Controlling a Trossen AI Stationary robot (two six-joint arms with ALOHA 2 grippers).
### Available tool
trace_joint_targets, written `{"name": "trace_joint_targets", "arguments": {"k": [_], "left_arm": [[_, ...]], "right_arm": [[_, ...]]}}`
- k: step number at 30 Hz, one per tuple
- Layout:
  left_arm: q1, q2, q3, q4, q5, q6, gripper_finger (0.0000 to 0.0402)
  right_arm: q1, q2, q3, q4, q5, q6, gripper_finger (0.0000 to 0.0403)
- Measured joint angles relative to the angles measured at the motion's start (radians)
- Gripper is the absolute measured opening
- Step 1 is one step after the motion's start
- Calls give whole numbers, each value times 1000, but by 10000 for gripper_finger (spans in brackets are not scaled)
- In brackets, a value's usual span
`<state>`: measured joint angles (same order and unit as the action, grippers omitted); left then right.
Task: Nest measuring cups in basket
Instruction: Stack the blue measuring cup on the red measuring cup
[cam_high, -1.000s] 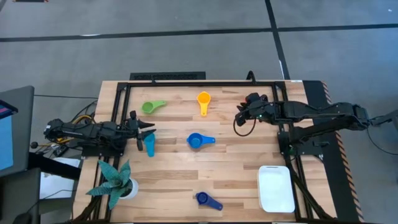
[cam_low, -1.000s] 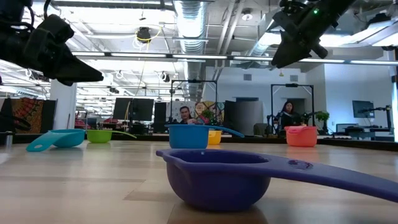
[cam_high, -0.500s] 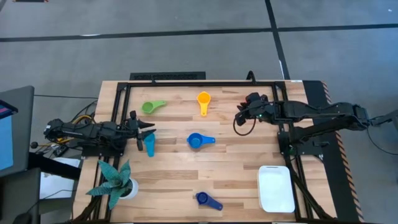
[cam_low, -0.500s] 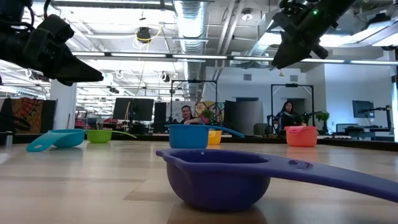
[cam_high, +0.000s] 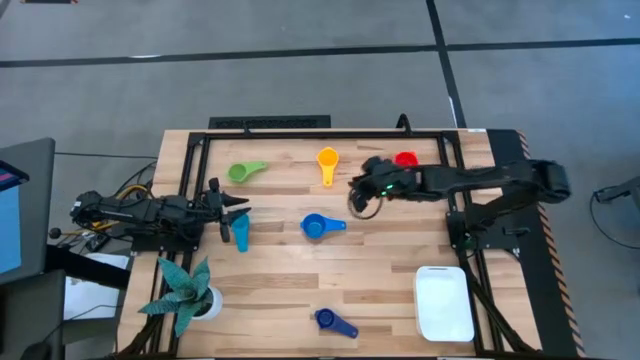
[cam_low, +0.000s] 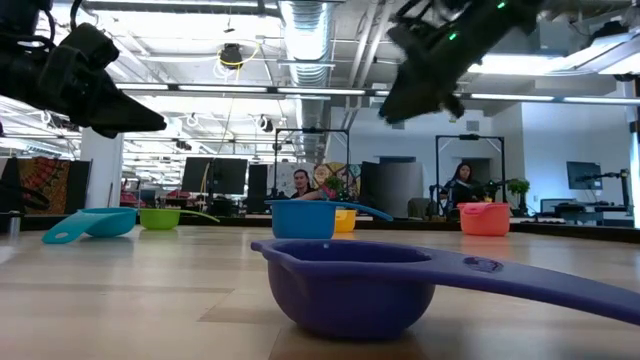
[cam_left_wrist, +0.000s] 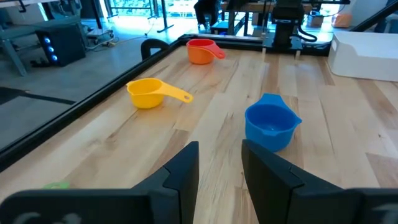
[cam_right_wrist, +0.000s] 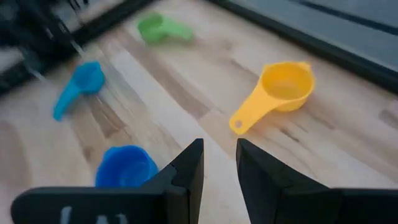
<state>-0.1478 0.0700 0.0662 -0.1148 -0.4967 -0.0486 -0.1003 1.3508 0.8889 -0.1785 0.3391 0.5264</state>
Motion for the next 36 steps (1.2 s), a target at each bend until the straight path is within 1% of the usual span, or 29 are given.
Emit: {"name": "trace_joint_targets", "arguments": {"k": [5,11,15,25,36], "left_arm": [[0,0,0,0,1,0,112],[0,2,0,0,0,0,112],[0,2,0,0,1,0,112],[0,2,0,0,1,0,112],[0,2,0,0,1,0,112]], "right_arm": [[35,173,86,7,-1,-4,118],[70,290,171,6,-24,-11,118],[83,308,198,8,-28,-13,118],[118,302,199,10,-25,-10,118],[176,307,198,16,-23,34,118]]}}
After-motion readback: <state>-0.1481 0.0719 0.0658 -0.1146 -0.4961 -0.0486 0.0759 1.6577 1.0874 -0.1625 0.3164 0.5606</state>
